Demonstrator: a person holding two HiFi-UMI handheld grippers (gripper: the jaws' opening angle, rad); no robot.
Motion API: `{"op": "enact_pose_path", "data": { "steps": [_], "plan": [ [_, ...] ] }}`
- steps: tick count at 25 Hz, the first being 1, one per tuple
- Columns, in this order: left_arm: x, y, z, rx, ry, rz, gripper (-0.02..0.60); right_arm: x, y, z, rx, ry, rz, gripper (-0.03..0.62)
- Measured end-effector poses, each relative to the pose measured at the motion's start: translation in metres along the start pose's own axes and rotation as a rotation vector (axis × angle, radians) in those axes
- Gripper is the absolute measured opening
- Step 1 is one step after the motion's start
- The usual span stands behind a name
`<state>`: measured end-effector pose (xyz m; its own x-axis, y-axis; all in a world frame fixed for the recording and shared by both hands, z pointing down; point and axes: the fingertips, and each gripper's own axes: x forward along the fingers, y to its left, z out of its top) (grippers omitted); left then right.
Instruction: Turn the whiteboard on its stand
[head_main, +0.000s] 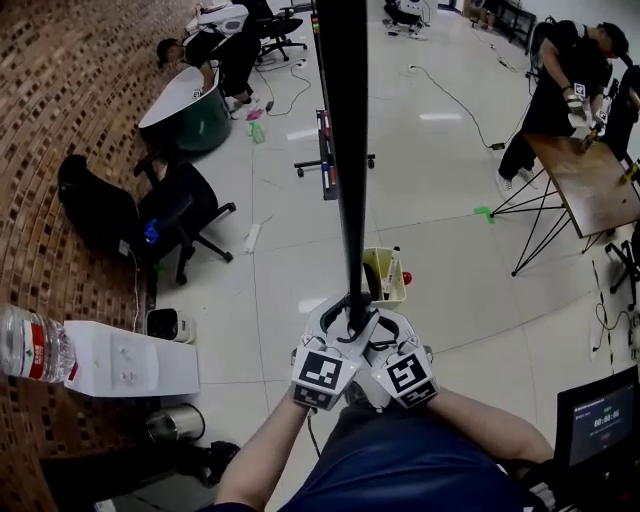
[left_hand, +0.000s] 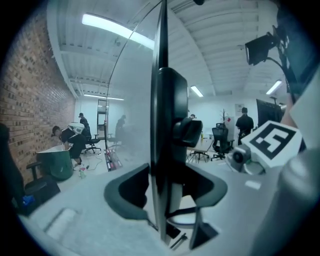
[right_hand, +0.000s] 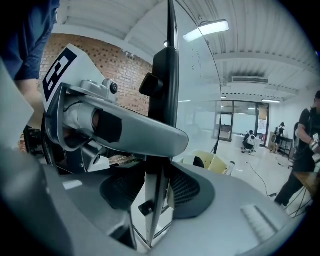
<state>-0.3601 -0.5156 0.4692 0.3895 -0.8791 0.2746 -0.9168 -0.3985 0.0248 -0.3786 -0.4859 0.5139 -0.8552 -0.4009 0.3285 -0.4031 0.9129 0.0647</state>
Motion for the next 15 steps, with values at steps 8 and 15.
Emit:
{"op": "enact_pose_path", "data": {
  "steps": [8, 15],
  "plan": [
    [-0.025, -0.019, -0.007, -0.030, 0.037, 0.060, 0.210, -0.021, 0.027, -0.007, 0.023, -0.016, 0.037, 0.147],
    [-0.051, -0.047, -0.012, -0.064, 0.027, 0.155, 0.199, -0.050, 0.052, -0.012, 0.013, -0.027, 0.068, 0.144]
  ]
}}
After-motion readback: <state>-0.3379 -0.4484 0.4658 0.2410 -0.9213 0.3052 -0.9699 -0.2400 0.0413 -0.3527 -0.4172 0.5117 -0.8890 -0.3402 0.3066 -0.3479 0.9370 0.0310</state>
